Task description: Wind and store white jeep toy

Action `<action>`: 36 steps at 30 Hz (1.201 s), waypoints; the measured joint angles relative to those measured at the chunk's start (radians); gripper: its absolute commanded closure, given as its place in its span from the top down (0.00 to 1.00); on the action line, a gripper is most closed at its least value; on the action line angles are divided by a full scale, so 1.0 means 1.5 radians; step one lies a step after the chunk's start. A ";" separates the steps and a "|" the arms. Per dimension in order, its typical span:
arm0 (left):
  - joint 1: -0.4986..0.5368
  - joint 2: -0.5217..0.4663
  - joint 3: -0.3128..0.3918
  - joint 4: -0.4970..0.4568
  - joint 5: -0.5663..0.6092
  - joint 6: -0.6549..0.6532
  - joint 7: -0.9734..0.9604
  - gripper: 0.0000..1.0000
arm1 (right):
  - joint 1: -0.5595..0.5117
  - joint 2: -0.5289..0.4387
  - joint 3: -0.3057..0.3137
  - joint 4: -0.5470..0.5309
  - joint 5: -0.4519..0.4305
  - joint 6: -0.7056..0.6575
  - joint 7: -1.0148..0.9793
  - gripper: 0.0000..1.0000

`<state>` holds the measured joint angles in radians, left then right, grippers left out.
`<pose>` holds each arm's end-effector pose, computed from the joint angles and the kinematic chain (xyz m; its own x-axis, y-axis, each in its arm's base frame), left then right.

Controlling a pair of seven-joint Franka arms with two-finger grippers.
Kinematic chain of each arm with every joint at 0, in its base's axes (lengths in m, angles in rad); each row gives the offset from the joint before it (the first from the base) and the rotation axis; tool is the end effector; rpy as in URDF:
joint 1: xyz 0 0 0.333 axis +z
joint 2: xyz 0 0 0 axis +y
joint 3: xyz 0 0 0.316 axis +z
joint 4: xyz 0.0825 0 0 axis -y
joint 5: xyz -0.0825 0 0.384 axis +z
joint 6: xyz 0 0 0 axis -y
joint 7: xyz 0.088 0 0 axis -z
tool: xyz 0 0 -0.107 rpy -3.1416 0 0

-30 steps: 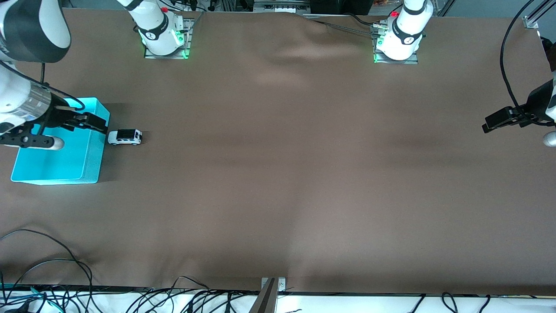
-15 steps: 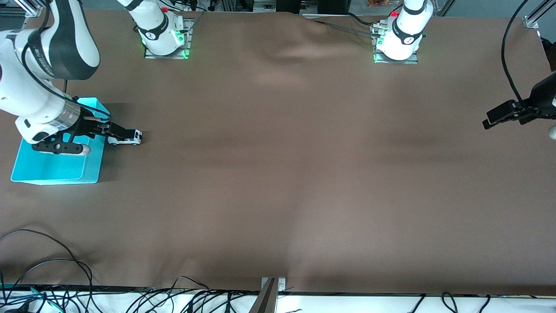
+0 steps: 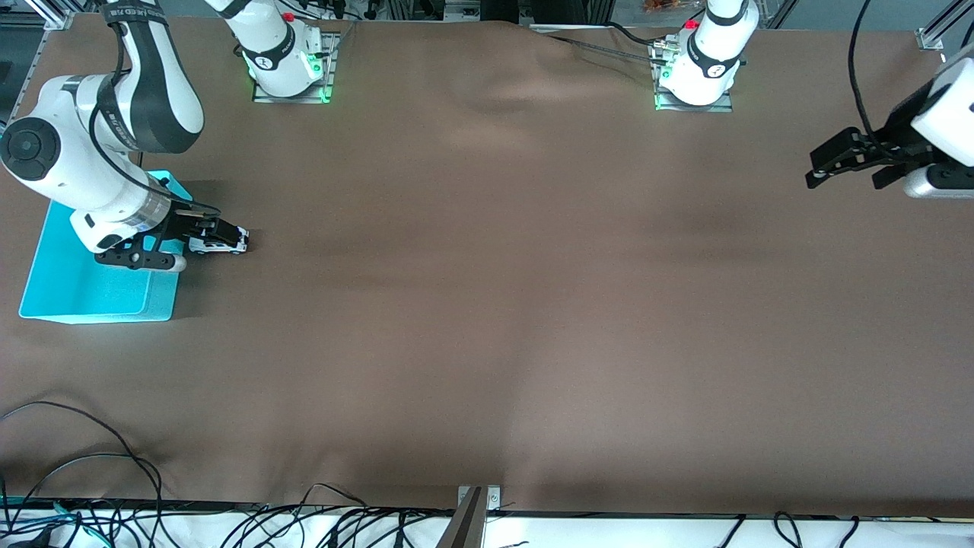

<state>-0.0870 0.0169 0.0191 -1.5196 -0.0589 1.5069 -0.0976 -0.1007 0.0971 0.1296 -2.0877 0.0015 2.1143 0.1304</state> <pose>0.5518 -0.0443 0.6338 0.9991 0.0258 -0.0350 0.0277 -0.9981 0.0554 0.5541 0.0152 0.3732 0.9923 -0.1019 -0.0708 -0.1025 -0.9947 -0.0046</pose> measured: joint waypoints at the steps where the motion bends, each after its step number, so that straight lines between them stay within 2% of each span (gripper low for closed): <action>1: 0.000 0.001 -0.001 -0.001 0.000 0.000 0.000 1.00 | 0.000 0.000 -0.003 -0.002 0.000 0.001 0.000 1.00; 9: 0.003 0.021 0.001 -0.012 0.000 0.000 0.001 1.00 | -0.003 0.000 -0.029 -0.028 0.000 0.031 0.033 1.00; 16: 0.003 0.035 0.003 -0.013 0.000 0.001 0.001 1.00 | -0.002 0.000 -0.030 -0.080 0.000 0.090 0.113 1.00; 24: 0.015 0.035 0.006 -0.012 0.000 0.001 0.001 1.00 | -0.002 0.000 -0.033 -0.109 0.000 0.104 0.204 1.00; 32: 0.028 0.035 0.007 -0.012 0.000 0.001 0.001 1.00 | -0.002 0.000 -0.060 -0.129 0.000 0.112 0.303 1.00; 36: 0.028 0.035 0.007 -0.012 0.000 0.001 0.001 1.00 | -0.003 0.000 -0.077 -0.156 0.000 0.156 0.342 1.00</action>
<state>-0.0453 0.0689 0.0295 -1.5371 -0.0589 1.5080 -0.0966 -0.1052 0.0967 0.0134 -2.3224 0.0015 2.3479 0.6435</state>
